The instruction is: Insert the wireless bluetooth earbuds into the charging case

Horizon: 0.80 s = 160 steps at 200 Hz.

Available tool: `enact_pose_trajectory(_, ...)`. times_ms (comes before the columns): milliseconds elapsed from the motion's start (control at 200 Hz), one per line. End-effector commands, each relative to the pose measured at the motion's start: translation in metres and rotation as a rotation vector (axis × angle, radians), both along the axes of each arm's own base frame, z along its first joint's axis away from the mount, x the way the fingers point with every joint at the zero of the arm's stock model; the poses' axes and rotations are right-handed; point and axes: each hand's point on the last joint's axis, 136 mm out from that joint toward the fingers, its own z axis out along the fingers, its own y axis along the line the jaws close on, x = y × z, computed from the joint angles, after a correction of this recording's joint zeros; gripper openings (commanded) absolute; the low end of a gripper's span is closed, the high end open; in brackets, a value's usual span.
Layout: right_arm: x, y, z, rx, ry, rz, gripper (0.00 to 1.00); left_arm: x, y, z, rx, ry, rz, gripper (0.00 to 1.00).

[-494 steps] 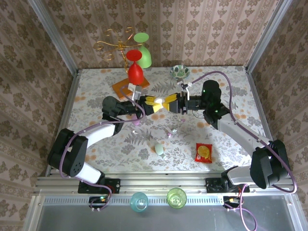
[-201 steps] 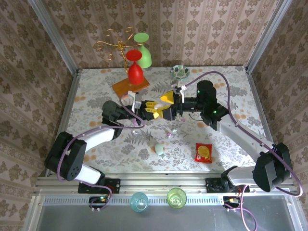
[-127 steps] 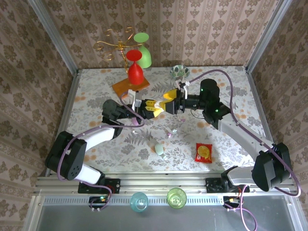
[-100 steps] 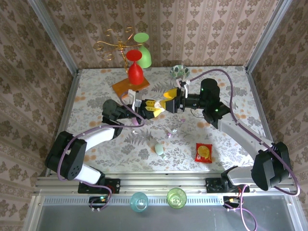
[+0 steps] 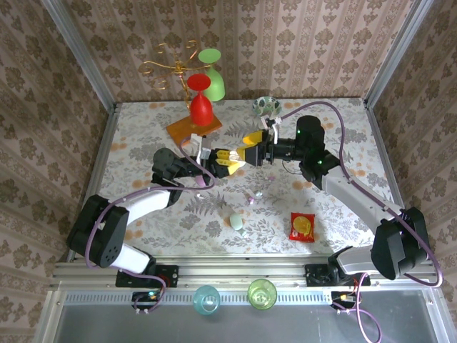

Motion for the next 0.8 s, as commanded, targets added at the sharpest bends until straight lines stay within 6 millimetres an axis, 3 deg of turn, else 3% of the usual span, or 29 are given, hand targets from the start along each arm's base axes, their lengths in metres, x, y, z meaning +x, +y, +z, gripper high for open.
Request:
enact_pose_trajectory(0,-0.01,-0.003,0.01,0.017,-0.046,0.025,0.81,-0.011,0.005,0.018,-0.047,-0.097,-0.011,0.02)
enact_pose_trajectory(180,-0.021,-0.008,0.009,0.01,-0.11,0.017,0.87,-0.007,0.005,0.021,-0.052,-0.091,0.0,0.02)
enact_pose_trajectory(545,-0.021,0.001,-0.005,-0.011,-0.103,0.072,0.6,0.001,0.003,0.031,-0.06,-0.008,-0.004,0.02)
enact_pose_trajectory(795,-0.029,0.007,-0.007,-0.024,-0.113,0.126,0.56,0.003,0.002,0.032,-0.059,0.013,-0.007,0.02)
